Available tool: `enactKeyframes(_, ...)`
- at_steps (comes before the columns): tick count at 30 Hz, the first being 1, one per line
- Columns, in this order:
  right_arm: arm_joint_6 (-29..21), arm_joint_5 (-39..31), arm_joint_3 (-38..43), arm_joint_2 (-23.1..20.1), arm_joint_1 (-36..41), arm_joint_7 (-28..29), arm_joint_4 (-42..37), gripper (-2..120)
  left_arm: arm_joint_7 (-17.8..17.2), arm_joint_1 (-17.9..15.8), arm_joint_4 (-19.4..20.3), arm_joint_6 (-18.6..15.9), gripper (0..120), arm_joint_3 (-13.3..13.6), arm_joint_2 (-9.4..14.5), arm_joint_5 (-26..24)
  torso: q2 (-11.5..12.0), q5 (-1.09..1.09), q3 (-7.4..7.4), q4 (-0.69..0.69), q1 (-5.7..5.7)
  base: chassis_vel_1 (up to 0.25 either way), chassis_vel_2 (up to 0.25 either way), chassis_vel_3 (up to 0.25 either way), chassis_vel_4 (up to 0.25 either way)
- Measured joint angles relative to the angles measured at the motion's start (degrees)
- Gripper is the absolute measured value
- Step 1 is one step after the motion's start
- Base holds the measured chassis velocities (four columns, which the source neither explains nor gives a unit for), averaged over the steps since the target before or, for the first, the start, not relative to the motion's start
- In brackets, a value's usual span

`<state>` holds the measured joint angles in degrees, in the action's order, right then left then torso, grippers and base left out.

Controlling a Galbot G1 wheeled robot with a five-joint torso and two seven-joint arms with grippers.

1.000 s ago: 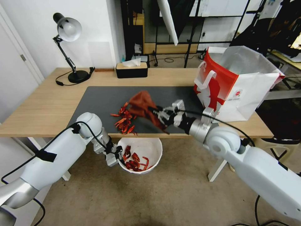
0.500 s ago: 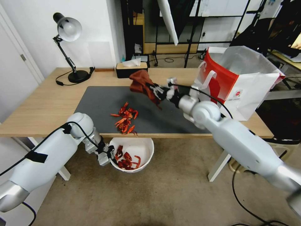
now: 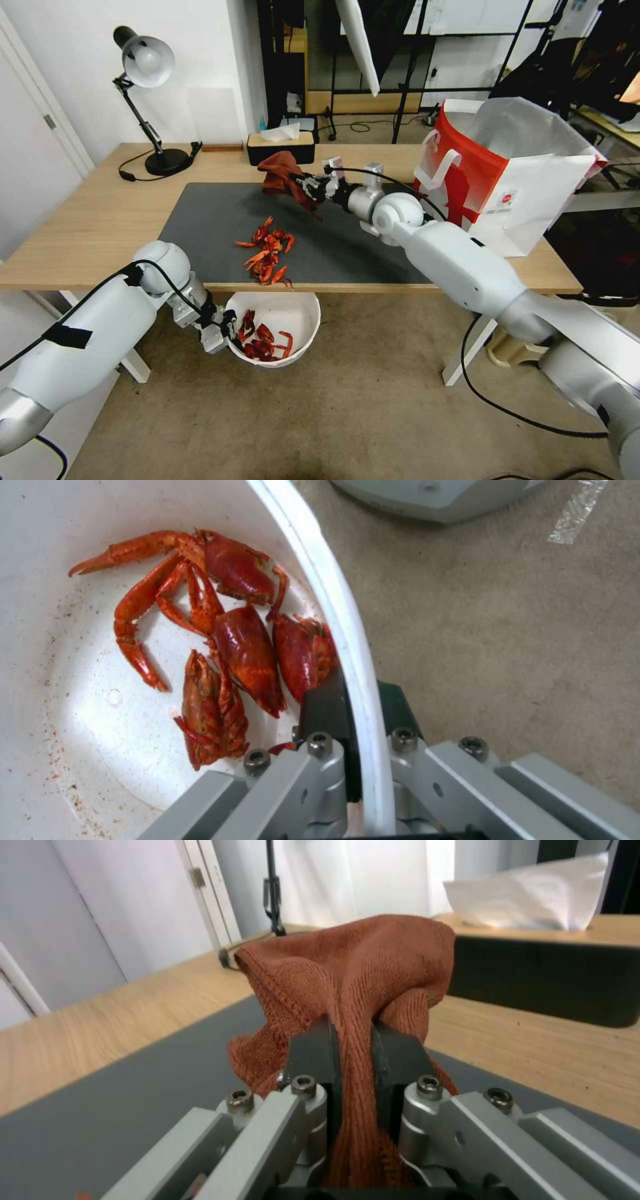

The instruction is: Sweep shrimp from table into container with towel, then put container into takeout bag.

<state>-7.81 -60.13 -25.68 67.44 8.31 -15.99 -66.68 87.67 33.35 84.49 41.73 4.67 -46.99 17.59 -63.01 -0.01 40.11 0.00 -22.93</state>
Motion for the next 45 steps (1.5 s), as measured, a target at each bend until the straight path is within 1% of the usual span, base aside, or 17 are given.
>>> enactKeyframes(3,0.0,1.26,-1.2,2.97,-2.04,-2.17,6.26,7,0.0,0.47,0.12,0.0,0,-0.55,0.86,-0.21,0.0,-0.01,0.0,-0.01,0.0,0.0,0.0,0.0,0.0)
enactKeyframes(4,0.0,1.26,-1.2,2.97,-2.04,-2.17,6.26,7,0.0,0.47,0.12,0.0,0,-0.55,0.86,-0.21,0.0,-0.01,0.0,-0.01,0.0,0.0,0.0,0.0,0.0)
enactKeyframes(8,0.45,4.32,-2.43,6.85,-2.81,-3.29,12.36,7,0.0,0.71,-0.89,0.14,0,-1.65,2.12,-0.72,0.0,0.0,0.0,0.0,0.0,0.0,0.0,0.0,0.0)
enactKeyframes(9,0.45,4.32,-2.43,6.85,-2.81,-3.29,12.36,7,0.0,0.71,-0.89,0.14,0,-1.65,2.12,-0.72,0.0,0.0,0.0,0.0,0.0,0.0,0.0,0.0,0.0)
enactKeyframes(11,0.55,5.72,-2.84,8.31,-2.54,-3.41,13.78,7,0.0,0.87,-0.82,0.16,0,-1.95,2.69,-1.01,-0.01,0.0,0.0,0.01,0.01,0.0,0.0,0.0,0.0)
enactKeyframes(14,0.5,7.11,-3.44,8.85,-2.13,-3.4,14.36,7,0.0,1.06,-0.58,0.16,0,-2.24,2.9,-1.2,-0.01,0.0,0.0,0.01,0.01,0.0,0.0,0.0,0.0)
enactKeyframes(19,-0.14,8.17,-3.87,8.87,-1.55,-3.4,14.4,7,0.0,1.41,-0.27,0.21,0,-2.48,3.01,-1.35,-0.01,0.0,0.0,0.01,0.01,0.0,0.0,0.0,0.0)
enactKeyframes(24,-1.01,9.49,-4.64,7.92,-0.85,-3.84,14.01,7,0.0,1.66,0.22,0.22,0,-2.66,2.93,-1.6,-0.01,0.01,0.0,-0.01,0.01,0.0,0.0,0.0,0.0)
enactKeyframes(30,-1.63,9.96,-4.81,7.22,-0.53,-3.99,13.15,7,0.0,1.64,0.21,0.22,0,-2.71,2.53,-1.61,-0.01,0.01,0.0,0.01,0.01,0.0,0.0,0.0,0.0)
enactKeyframes(35,-2.0,9.88,-5.84,5.59,-0.08,-4.08,10.9,7,0.0,1.53,-0.01,0.21,0,-2.75,2.46,-1.63,-0.01,0.01,0.0,-0.01,0.01,0.0,0.0,0.0,0.0)
enactKeyframes(39,-2.19,9.75,-6.19,4.83,0.59,-3.84,8.96,7,0.0,1.31,-0.13,0.18,0,-2.75,2.48,-1.67,-0.01,0.01,0.0,0.01,0.01,0.0,0.0,0.0,0.0)
enactKeyframes(45,-2.75,9.11,-7.07,3.41,1.36,-2.83,5.29,7,0.0,1.17,-0.05,0.05,0,-2.72,2.37,-1.69,-0.01,0.01,0.0,0.01,0.01,0.0,0.0,0.0,0.0)
